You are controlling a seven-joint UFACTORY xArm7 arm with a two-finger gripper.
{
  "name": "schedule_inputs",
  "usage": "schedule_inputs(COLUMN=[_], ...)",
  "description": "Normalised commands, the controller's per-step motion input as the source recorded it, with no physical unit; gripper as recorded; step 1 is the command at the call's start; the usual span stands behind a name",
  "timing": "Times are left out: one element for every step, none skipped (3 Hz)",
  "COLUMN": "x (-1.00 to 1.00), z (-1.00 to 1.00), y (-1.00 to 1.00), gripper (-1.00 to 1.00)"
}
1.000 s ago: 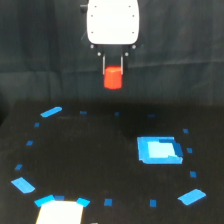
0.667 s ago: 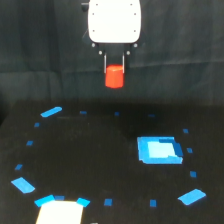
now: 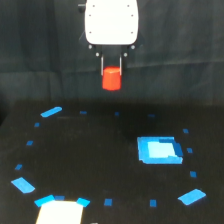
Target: Pick up the red object from the table
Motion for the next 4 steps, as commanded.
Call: schedule_inputs(x=[-0.5, 0.02, 0.08, -0.03], z=[-0.07, 0.1, 0.17, 0.24], y=[-0.64, 0.15, -0.06, 0.41], gripper=[-1.0, -0.94, -0.98, -1.0])
